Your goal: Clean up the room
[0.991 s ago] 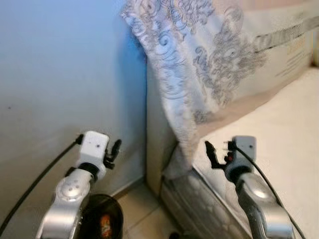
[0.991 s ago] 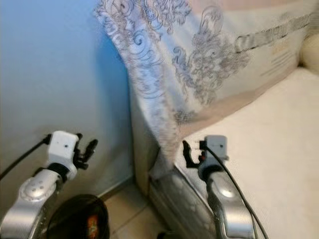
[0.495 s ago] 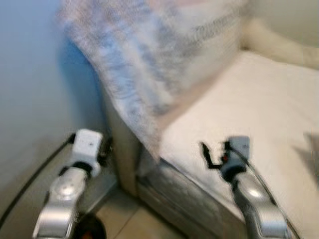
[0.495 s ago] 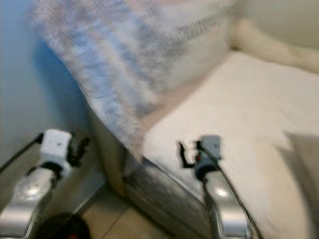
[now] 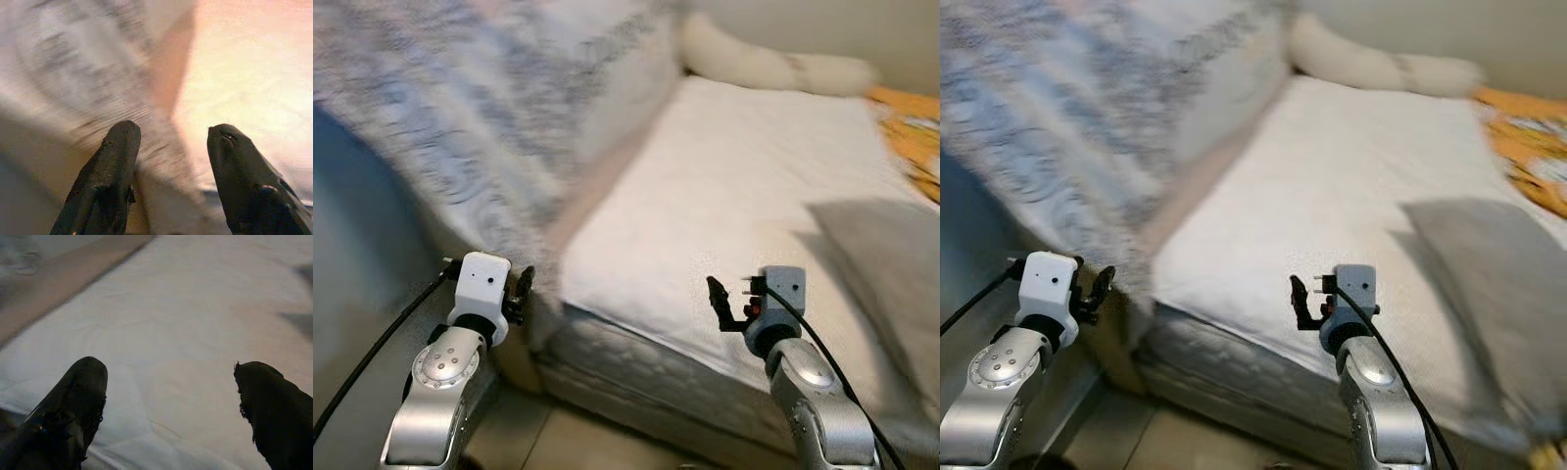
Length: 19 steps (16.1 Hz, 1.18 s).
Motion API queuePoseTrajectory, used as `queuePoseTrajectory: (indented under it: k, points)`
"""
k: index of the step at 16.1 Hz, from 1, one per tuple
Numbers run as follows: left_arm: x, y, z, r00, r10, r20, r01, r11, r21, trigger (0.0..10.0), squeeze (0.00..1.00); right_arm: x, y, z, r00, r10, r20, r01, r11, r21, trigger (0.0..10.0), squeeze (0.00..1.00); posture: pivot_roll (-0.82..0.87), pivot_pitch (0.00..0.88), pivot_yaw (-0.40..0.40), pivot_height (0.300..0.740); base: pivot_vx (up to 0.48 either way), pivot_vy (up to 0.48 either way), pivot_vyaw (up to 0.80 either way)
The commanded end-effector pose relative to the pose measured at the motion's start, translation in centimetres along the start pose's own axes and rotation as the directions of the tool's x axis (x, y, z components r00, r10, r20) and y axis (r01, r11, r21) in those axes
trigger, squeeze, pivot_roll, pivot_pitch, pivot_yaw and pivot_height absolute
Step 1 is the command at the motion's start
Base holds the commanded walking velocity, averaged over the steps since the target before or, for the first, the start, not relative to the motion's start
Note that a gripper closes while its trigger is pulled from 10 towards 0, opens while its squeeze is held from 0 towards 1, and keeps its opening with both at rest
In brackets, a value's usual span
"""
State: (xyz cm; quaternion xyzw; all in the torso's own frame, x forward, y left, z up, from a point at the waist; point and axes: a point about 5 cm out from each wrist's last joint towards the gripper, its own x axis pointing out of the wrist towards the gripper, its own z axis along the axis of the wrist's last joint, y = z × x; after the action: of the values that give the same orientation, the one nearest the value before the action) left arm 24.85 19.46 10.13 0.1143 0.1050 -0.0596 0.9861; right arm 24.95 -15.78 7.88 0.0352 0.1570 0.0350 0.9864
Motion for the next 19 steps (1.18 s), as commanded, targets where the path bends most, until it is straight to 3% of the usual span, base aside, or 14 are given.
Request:
queuePoseTrajectory:
  k: [1, 4, 6, 7, 9, 10, 14, 16, 19]
  points:
    - [0.21, -0.16, 0.18, 1.000, -0.008, 0.008, 0.008, 1.000, 0.022, 10.0, 0.00, 0.09, -0.53, 0.15, 1.000, -0.029, 0.010, 0.029, 0.999, -0.019, 10.0, 1.00, 0.08, 0.000, 0.005, 0.740, 0.000, 0.000, -0.78]
    - [0.29, -0.13, 0.26, 1.000, -0.006, 0.014, 0.006, 1.000, 0.022, 10.0, 0.00, 0.20, -0.66, 0.25, 0.999, -0.042, 0.022, 0.043, 0.998, -0.048, 10.0, 1.00, 0.08, 0.000, 0.005, 0.740, 0.000, -0.348, -0.77]
    - [0.35, -0.12, 0.30, 1.000, -0.005, 0.015, 0.005, 1.000, 0.022, 10.0, 0.00, 0.26, -0.72, 0.35, 0.999, -0.044, 0.029, 0.047, 0.995, -0.083, 10.0, 0.93, 0.08, 0.000, 0.005, 0.740, 0.000, -0.381, 0.00]
    - [0.40, -0.13, 0.33, 1.000, -0.005, 0.017, 0.005, 1.000, 0.023, 10.0, 0.00, 0.32, -0.77, 0.37, 0.998, -0.047, 0.036, 0.050, 0.995, -0.091, 10.0, 0.70, 0.08, 0.000, 0.006, 0.740, 0.000, -0.394, 0.00]
    - [0.44, -0.14, 0.42, 1.000, -0.002, 0.024, 0.002, 1.000, 0.019, 10.0, 0.00, 0.37, -0.83, 0.44, 0.998, -0.048, 0.040, 0.051, 0.994, -0.093, 10.0, 0.54, 0.08, 0.000, 0.006, 0.740, 0.000, -0.377, 0.00]
    - [0.51, -0.03, 0.57, 0.999, 0.013, 0.033, -0.012, 1.000, -0.021, 10.0, 0.00, 0.43, -0.94, 0.55, 0.998, -0.051, 0.046, 0.055, 0.994, -0.093, 10.0, 0.00, 0.08, 0.000, 0.006, 0.740, 0.000, 0.000, 0.00]
    - [0.56, 0.14, 0.76, 0.999, 0.007, 0.044, -0.007, 1.000, -0.008, 10.0, 0.00, 0.48, -1.00, 0.53, 0.997, -0.058, 0.042, 0.062, 0.994, -0.086, 10.0, 0.00, 0.08, 0.000, 0.006, 0.740, 0.000, 0.000, -0.19]
    - [0.54, 0.28, 0.83, 0.999, 0.009, 0.050, -0.008, 1.000, -0.011, 10.0, 0.00, 0.49, -1.09, 0.61, 0.997, -0.069, 0.046, 0.073, 0.993, -0.094, 10.0, 0.00, 0.08, 0.000, 0.007, 0.740, 0.356, 0.000, -0.78]
    - [0.55, 0.34, 0.78, 0.999, 0.007, 0.047, -0.007, 1.000, -0.007, 10.0, 0.00, 0.49, -1.23, 0.81, 0.995, -0.080, 0.057, 0.085, 0.991, -0.103, 10.0, 0.00, 0.08, 0.000, 0.008, 0.740, 0.361, 0.000, 0.00]
